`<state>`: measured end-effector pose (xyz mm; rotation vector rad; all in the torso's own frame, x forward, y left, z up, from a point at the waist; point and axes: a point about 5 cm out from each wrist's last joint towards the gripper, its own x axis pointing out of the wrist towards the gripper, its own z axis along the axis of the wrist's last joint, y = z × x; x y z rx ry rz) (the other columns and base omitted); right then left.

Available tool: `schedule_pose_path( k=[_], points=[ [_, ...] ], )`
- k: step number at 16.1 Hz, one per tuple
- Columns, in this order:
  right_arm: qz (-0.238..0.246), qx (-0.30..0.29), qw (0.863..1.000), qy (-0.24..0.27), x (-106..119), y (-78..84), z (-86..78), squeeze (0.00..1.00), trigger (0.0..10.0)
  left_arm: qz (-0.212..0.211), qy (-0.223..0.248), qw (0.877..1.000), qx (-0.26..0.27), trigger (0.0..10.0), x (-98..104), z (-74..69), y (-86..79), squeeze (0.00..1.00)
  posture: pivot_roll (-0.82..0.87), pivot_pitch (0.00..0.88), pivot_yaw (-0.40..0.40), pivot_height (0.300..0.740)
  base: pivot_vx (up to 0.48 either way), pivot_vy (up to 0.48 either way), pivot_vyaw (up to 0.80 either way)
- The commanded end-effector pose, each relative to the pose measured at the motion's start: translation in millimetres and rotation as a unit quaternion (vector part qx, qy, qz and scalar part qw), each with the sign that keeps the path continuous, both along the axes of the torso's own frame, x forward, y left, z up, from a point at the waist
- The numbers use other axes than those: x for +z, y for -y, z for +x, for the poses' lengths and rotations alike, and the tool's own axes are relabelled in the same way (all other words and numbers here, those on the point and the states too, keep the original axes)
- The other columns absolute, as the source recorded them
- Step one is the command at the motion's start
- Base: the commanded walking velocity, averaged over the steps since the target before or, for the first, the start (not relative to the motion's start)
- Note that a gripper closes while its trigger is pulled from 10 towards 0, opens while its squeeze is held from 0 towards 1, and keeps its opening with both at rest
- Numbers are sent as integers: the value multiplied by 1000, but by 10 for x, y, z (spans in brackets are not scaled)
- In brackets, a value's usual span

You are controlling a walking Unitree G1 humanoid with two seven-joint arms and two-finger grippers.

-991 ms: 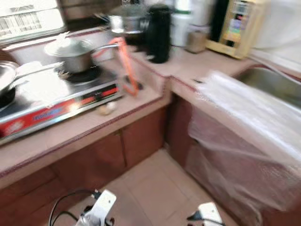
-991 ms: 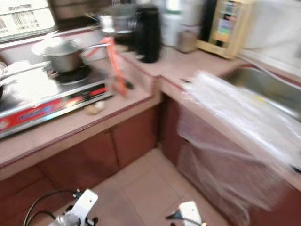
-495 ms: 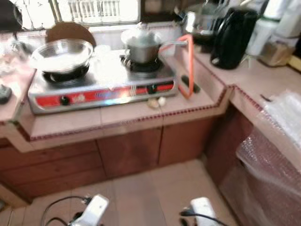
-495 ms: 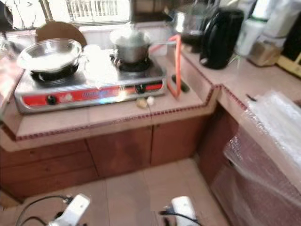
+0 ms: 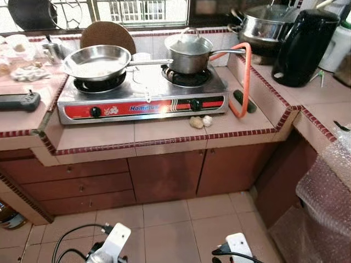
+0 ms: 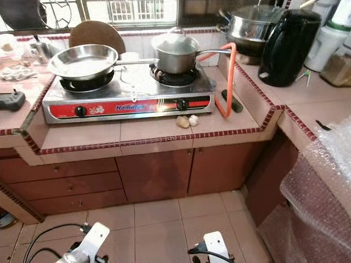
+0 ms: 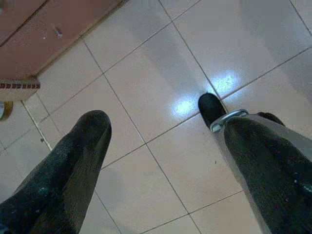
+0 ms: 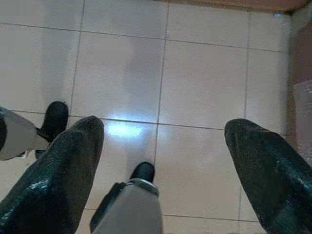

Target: Kitchen organization

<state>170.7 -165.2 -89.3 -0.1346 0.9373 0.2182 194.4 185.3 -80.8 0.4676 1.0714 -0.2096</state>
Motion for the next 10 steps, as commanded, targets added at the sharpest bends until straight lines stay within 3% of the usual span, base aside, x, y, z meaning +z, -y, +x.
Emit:
schedule_pose_path(
  k=[1,3,10],
  points=[
    [-4,0,1000,-5,-9,22,-20,0,10000,4,-6,1000,2,10000,-14,-32,-18,0,64,0,-24,740,0,0,0],
    [-6,5,1000,-6,-12,22,-27,0,10000,5,-5,1000,2,10000,-13,-33,-32,0,64,0,-24,740,0,0,0],
    [-2,-9,1000,-6,-21,13,-48,0,10000,13,-9,1000,0,10000,-22,-80,-122,0,65,0,-24,740,0,406,0]
  ],
)
